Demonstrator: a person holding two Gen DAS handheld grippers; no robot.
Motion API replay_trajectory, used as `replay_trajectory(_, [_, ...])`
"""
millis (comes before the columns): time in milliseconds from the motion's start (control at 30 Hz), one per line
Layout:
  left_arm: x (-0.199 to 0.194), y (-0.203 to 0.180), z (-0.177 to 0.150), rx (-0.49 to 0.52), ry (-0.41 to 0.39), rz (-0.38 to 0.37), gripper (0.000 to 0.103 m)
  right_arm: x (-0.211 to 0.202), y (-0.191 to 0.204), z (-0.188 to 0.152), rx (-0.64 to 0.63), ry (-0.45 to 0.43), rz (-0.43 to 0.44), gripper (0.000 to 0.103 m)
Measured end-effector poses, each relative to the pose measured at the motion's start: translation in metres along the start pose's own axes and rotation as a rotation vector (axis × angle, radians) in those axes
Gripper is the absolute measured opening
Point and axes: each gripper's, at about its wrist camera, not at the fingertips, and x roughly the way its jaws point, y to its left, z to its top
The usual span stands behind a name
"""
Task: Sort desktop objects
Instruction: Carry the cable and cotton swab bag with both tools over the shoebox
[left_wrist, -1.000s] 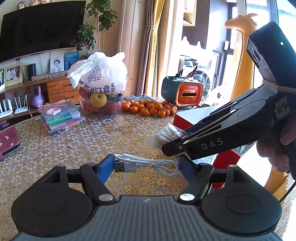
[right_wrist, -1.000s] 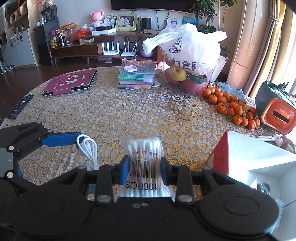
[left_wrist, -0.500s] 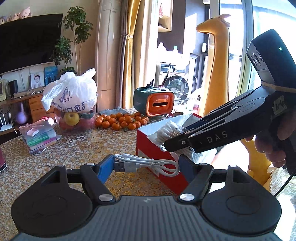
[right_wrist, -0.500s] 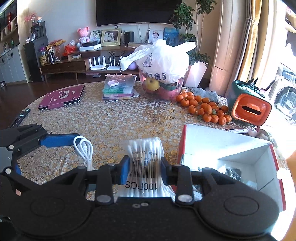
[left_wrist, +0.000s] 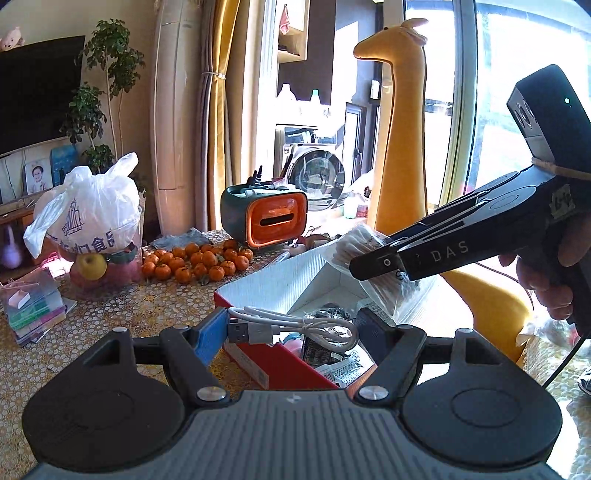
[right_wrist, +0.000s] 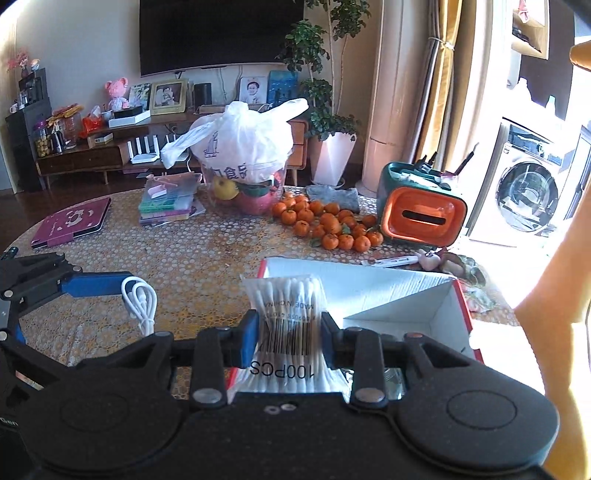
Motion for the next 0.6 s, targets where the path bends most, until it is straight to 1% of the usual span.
replay_trajectory(267, [0.041, -0.015, 0.01, 0.025, 0.046, -0.029, 0.076, 0.012, -0.045, -0.005, 0.062, 0.004, -0.059, 0.033])
replay_trajectory(500, [0.08, -0.029, 0.016, 0.066, 0.079, -0.055, 0.076, 0.029, -0.077, -0.012, 0.105, 0.029, -0.099, 0.033])
replay_trajectory(600, [0.095, -0.032, 0.016, 0.068, 0.105, -0.067, 0.076, 0.038, -0.088, -0.018, 0.125, 0.044, -0.112, 0.033])
